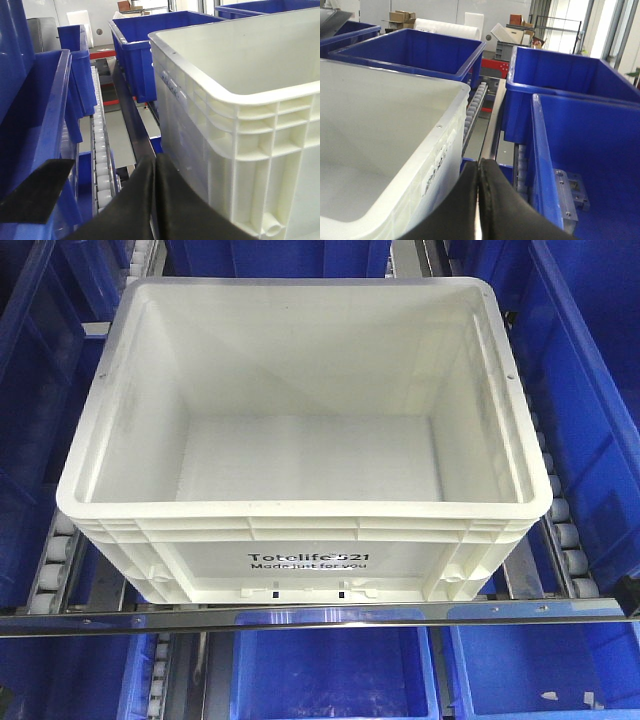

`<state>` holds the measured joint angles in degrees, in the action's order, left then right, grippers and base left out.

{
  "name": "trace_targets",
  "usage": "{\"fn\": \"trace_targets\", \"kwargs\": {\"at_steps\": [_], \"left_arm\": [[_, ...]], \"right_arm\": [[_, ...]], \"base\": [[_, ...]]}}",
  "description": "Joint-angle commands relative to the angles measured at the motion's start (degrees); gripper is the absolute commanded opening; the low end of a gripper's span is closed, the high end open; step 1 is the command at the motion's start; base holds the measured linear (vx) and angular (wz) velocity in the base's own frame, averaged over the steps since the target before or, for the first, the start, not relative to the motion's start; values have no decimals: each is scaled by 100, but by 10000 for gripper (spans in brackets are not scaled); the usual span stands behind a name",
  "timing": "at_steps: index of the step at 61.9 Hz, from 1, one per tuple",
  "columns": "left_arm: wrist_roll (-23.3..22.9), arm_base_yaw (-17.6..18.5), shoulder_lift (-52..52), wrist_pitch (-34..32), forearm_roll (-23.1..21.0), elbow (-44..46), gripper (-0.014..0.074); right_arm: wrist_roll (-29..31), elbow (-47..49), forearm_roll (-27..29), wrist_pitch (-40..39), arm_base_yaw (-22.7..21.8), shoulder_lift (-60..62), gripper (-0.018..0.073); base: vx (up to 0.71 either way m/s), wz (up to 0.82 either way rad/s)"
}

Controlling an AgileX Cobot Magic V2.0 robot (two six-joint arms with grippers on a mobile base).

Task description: Move bin from left to right shelf

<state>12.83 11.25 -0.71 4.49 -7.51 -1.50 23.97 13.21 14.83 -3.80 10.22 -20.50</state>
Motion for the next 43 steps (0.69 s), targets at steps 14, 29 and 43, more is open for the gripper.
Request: {"fn": "trace_targets", "kwargs": {"at_steps": [14,29,43], "left_arm": [[-13,37,-60,-388,-45,142,-9],[-13,37,-54,-394,-45,142,-9],[-13,37,-67,-388,-45,142,-9]], "right_arm": [[-1838,-690,-1430,-242,-23,997,-7],[-1963,-1578,-1239,160,-31,2197,-7],[-1977,-1584,-1193,162,-31,2177,-7]], "base": [[0,0],[0,0],[0,0]]}}
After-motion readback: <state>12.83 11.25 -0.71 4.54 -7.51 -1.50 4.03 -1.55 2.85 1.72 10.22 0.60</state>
